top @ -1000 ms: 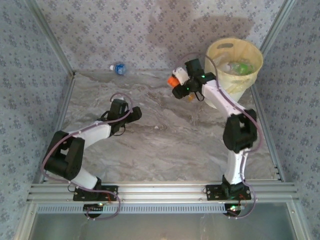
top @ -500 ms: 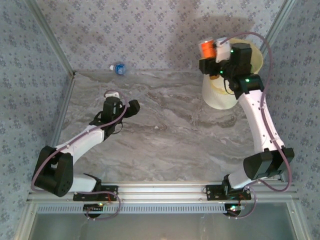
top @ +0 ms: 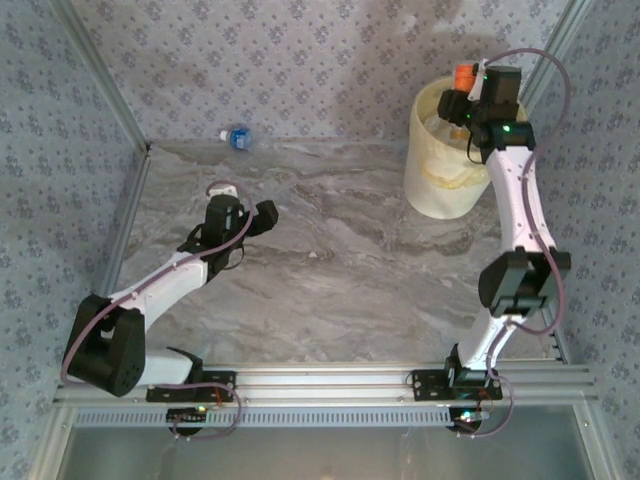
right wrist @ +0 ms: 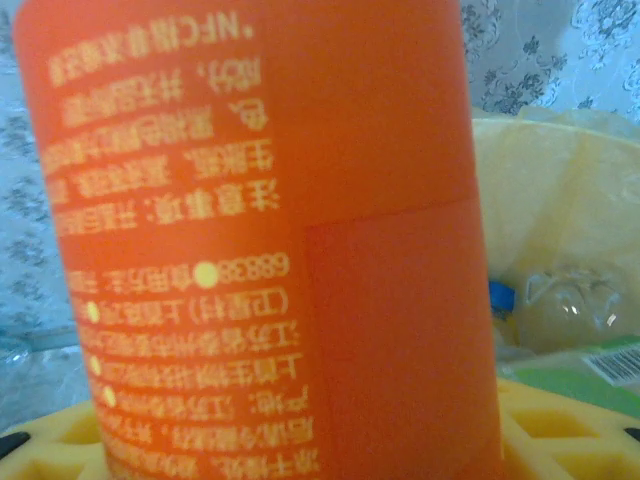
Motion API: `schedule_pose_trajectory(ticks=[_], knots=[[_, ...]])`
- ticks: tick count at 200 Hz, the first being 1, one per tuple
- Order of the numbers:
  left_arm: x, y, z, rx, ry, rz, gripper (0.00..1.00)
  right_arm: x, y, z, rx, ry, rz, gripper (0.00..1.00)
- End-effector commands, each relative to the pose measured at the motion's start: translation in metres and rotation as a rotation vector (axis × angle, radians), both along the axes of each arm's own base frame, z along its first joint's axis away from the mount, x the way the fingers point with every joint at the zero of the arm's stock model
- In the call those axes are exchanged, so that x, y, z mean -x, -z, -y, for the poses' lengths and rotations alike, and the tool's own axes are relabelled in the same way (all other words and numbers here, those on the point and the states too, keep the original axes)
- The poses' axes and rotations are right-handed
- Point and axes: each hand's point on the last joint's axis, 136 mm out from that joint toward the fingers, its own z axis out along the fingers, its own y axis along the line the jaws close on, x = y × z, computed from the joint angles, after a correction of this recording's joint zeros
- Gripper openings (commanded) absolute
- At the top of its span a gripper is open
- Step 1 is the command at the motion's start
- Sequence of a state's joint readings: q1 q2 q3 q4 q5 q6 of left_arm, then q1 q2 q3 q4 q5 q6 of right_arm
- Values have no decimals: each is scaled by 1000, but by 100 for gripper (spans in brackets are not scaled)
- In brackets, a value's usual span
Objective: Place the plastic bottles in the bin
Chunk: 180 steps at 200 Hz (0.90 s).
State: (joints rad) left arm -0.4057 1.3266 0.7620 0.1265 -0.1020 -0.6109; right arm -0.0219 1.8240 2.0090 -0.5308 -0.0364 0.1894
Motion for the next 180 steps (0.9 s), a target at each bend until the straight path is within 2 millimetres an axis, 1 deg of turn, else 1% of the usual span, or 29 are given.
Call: schedule_pose_trajectory(ticks=[1, 10, 21, 39, 45, 47, 51, 54, 58, 70, 75, 105, 120, 129, 131, 136, 137, 140, 146, 156, 158, 164, 175, 180], knots=[[4, -3, -10, -21, -26, 8, 98, -13, 0, 12, -25, 73, -38, 61], [5, -3, -12, -32, -31, 9, 98, -17, 2, 12, -38, 88, -48, 69], [5, -5, -16, -46, -42, 12, 98, -17, 6, 5, -42, 73, -61, 80], [5, -7, -22, -64, -52, 7, 98, -13, 4, -1, -41, 74, -37, 89], [4, -8, -23, -69, -52, 6, 98, -9, 5, -1, -43, 73, -39, 91], [3, -9, -23, -70, -53, 7, 98, -10, 0, -2, -44, 71, -15, 92], [3, -9, -25, -77, -54, 5, 98, -8, -5, -3, -47, 65, 3, 93], [2, -9, -25, -79, -54, 4, 98, -7, -4, -3, -51, 64, 10, 93], [1, -10, -26, -82, -56, 4, 98, -4, -11, -3, -52, 62, 31, 94], [-2, -13, -29, -86, -63, 6, 98, 4, -19, -4, -59, 61, 78, 96], [-3, -15, -30, -87, -64, 9, 98, 8, -27, -4, -57, 57, 106, 97], [-12, -22, -34, -91, -78, 18, 98, 36, -47, -15, -63, 26, 189, 100], [-18, -26, -37, -92, -89, 18, 98, 53, -54, -31, -66, -25, 232, 100], [-21, -28, -38, -95, -93, 20, 98, 63, -59, -43, -74, -72, 264, 100], [-22, -28, -38, -95, -92, 20, 98, 65, -57, -47, -76, -84, 265, 100], [-25, -31, -39, -96, -96, 24, 98, 71, -61, -54, -84, -111, 286, 100], [-25, -30, -40, -97, -97, 24, 98, 71, -58, -56, -86, -117, 283, 100], [-27, -32, -40, -97, -98, 25, 98, 76, -62, -61, -88, -136, 300, 100], [-30, -34, -41, -96, -105, 27, 98, 82, -62, -69, -93, -169, 314, 100], [-37, -35, -44, -99, -113, 23, 98, 96, -61, -89, -108, -240, 340, 100], [-38, -36, -45, -100, -116, 22, 98, 97, -62, -90, -109, -245, 344, 100], [-42, -37, -45, -102, -119, 22, 98, 104, -61, -101, -120, -285, 361, 100], [-51, -40, -47, -107, -132, 26, 98, 119, -60, -128, -138, -392, 395, 100], [-55, -38, -49, -112, -142, 21, 98, 125, -58, -140, -138, -438, 402, 100]])
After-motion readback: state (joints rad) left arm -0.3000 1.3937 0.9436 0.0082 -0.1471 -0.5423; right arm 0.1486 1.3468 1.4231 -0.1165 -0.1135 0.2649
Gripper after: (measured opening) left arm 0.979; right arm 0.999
